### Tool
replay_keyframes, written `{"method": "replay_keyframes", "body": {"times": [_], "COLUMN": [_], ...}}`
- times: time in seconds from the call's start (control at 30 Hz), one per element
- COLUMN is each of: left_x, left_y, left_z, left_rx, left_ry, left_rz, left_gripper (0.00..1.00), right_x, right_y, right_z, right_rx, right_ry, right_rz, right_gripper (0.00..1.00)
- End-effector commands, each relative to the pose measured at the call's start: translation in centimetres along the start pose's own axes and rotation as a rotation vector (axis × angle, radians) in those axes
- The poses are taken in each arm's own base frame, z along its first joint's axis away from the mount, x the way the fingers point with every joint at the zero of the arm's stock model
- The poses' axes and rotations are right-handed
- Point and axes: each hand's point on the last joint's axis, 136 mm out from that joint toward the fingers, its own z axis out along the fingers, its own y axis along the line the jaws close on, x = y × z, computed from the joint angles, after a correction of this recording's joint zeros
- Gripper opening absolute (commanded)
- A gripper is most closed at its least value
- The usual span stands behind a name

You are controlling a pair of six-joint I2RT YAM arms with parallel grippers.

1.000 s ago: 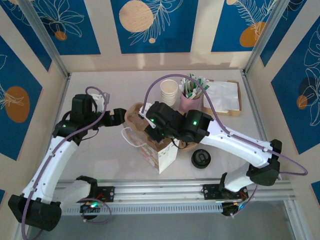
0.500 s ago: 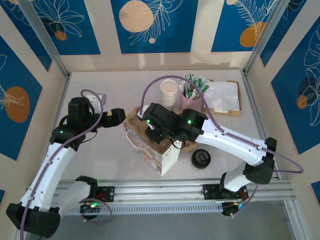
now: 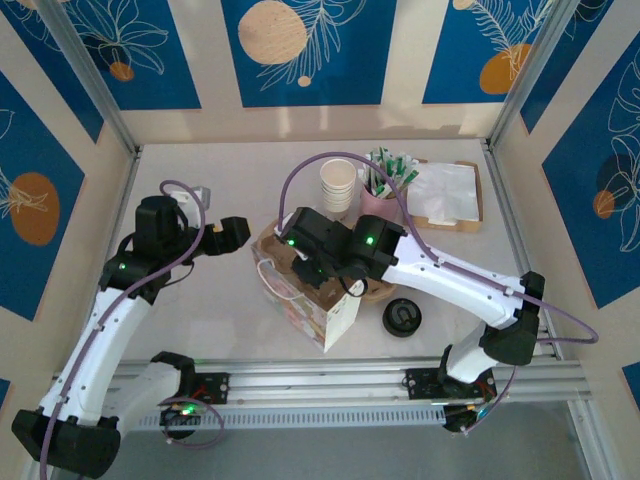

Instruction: Pack the takeout coffee

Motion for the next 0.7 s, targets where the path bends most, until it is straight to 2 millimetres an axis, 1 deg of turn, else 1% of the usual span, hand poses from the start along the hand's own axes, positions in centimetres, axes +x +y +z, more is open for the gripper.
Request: {"method": "replay_keyframes", "body": {"times": [0.0,0.13,0.27,0.4,0.53,0.67], "left_x": [0.0,0.7,1.8,2.5,2.4,2.4], "left_y": [-1.2,-2.2,-3.3,-3.4,-3.4,-3.4], "left_z": [-0.8,-1.3,-1.7,-2.0,-2.2,-2.0], "left_rx": [0.055,0.101,0.168,0.18,0.174,0.175], "left_ry": [0.004,0.047,0.093,0.113,0.108,0.114], "left_rz": [0.021,0.027,0.036,0.043,0.043,0.031], "left_gripper": [0.96,0.95,0.91,0.91,0.9,0.89], "right_x": [-0.9,-1.4,-1.4,-1.5,-1.5,-1.4], "right_y": [0.0,0.1,-0.4,-0.5,-0.6,-0.4], "right_z": [-1.2,-2.0,-2.0,-2.1,-2.1,-2.1], "right_rx": [-0.016,-0.026,-0.005,-0.001,0.004,0.0], "right_ry": [-0.036,-0.07,-0.075,-0.08,-0.077,-0.074], "right_rz": [0.022,0.028,0.04,0.047,0.049,0.046], "right_gripper": [0.24,0.24,0.24,0.24,0.24,0.24]}}
